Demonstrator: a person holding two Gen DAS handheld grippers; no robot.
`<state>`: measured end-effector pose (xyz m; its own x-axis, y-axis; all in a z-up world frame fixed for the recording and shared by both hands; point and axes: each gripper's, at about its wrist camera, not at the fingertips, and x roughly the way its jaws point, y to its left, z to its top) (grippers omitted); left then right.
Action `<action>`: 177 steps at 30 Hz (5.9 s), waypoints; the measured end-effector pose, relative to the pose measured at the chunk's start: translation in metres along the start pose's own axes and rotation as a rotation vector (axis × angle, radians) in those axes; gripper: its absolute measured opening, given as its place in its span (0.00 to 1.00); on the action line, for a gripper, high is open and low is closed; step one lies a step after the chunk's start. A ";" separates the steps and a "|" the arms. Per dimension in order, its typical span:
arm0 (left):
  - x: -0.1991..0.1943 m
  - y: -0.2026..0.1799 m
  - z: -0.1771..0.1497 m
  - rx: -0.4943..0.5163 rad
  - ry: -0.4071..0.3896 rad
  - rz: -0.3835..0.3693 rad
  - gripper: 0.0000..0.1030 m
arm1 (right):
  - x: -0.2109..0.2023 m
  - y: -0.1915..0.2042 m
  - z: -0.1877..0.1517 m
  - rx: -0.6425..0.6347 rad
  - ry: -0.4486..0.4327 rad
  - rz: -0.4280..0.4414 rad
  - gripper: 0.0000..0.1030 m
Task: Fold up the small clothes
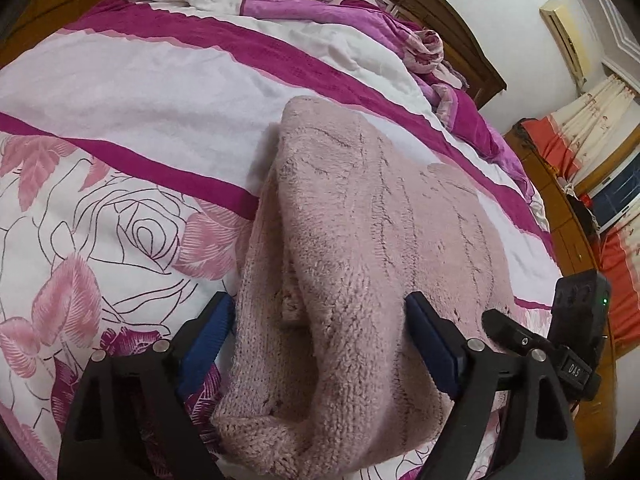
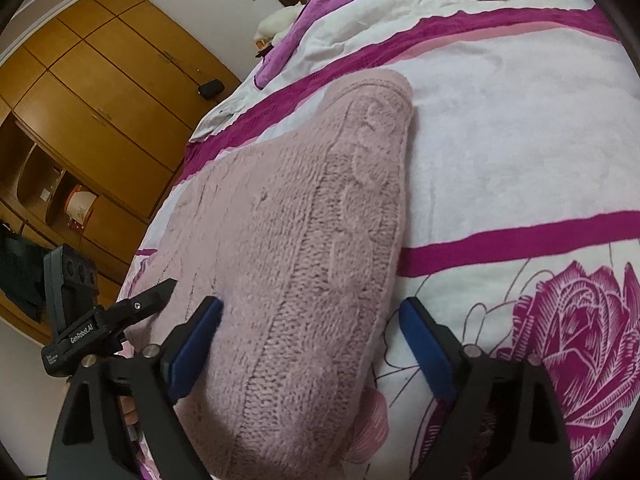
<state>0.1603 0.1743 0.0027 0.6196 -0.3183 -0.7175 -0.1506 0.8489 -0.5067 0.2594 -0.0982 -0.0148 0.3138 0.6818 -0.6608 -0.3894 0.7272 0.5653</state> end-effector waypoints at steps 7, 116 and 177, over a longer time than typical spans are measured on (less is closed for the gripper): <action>0.000 -0.003 -0.002 0.016 -0.008 -0.023 0.59 | 0.001 0.008 -0.001 -0.010 -0.023 -0.008 0.87; -0.113 -0.177 -0.232 0.342 0.043 0.263 0.11 | -0.252 0.055 -0.255 -0.026 -0.179 -0.418 0.70; -0.088 -0.160 -0.273 0.346 0.024 0.340 0.19 | -0.224 0.045 -0.300 -0.077 -0.223 -0.520 0.86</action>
<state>-0.0802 -0.0488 0.0168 0.5614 -0.0049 -0.8275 -0.0740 0.9957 -0.0561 -0.0881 -0.2419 0.0109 0.6530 0.2417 -0.7178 -0.1937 0.9695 0.1502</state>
